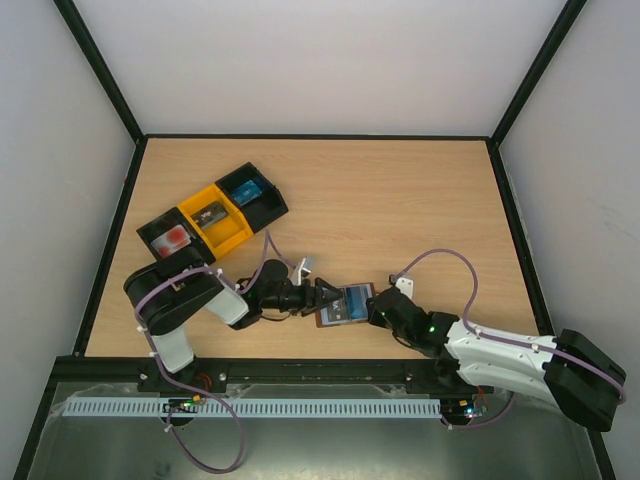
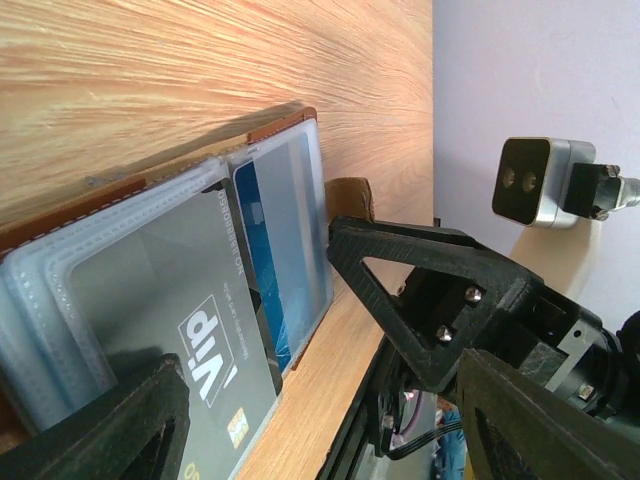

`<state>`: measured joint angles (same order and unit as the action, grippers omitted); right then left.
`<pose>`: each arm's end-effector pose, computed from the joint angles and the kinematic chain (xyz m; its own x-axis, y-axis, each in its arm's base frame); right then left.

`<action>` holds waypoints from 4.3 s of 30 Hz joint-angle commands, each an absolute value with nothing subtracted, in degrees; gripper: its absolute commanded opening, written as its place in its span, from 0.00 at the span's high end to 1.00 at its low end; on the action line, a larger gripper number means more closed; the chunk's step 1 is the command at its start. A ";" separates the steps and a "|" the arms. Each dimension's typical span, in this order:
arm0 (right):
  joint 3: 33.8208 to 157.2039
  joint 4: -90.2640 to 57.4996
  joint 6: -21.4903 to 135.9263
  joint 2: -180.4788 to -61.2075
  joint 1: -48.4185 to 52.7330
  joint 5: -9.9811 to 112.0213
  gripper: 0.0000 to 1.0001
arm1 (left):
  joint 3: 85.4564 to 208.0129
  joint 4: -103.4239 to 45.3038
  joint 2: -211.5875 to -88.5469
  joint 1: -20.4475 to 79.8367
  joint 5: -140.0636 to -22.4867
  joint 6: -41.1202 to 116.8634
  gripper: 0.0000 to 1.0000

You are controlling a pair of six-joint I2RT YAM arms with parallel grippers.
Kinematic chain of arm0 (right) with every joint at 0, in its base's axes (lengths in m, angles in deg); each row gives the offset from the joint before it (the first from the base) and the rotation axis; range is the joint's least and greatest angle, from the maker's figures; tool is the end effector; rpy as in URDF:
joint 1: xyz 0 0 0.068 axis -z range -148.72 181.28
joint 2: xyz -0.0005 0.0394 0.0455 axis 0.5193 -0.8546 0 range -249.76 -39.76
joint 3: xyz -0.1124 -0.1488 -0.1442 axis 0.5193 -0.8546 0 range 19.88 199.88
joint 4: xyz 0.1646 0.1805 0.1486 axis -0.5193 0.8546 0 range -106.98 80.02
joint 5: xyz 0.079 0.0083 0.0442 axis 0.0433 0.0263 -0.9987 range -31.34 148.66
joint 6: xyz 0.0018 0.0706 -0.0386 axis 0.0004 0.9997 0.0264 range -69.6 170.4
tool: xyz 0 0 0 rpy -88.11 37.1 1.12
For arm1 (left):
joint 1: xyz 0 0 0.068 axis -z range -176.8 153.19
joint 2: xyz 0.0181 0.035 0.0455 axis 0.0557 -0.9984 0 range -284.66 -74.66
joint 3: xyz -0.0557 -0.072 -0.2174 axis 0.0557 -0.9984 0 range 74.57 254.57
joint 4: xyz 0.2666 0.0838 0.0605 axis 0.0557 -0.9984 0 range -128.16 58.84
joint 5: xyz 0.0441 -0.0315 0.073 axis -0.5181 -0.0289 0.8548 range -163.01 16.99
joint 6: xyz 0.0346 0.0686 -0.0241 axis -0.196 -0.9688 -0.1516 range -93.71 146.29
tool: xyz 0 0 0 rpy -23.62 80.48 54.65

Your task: Take the credit cards out of the card holder

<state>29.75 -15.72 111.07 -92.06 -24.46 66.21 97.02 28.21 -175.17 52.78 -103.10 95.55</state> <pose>0.1348 0.1817 0.0547 -0.8581 0.2752 -0.4334 -0.0364 0.8095 0.5861 0.1700 -0.2534 0.0394 -0.9776 -0.1001 -0.1854 0.1482 0.2987 -0.9428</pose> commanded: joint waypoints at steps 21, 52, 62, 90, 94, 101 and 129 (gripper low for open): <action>29.68 -19.18 111.93 -96.87 -24.73 61.34 0.84 | 101.79 2.11 -159.21 49.43 -100.75 84.75 0.22; 33.74 -19.70 110.13 -95.07 -24.76 58.24 0.84 | 100.27 27.37 -177.31 50.57 -106.13 93.70 0.28; 35.64 -17.25 111.47 -91.14 -24.72 57.97 0.77 | 99.10 25.42 -177.93 50.52 -103.47 93.18 0.28; 35.94 -21.50 111.67 -90.92 -24.73 56.15 0.77 | 97.11 29.74 -178.59 50.64 -103.58 95.02 0.28; 33.90 -24.97 112.37 -95.02 -24.79 55.95 0.80 | 97.11 31.01 -179.73 50.63 -103.54 95.86 0.28; 29.95 -27.85 112.49 -99.62 -24.71 59.97 0.81 | 96.88 33.40 -180.80 50.74 -104.48 97.61 0.29; 30.86 -18.72 112.54 -87.50 -24.71 59.22 0.87 | 97.01 30.49 -180.17 50.78 -102.99 95.64 0.32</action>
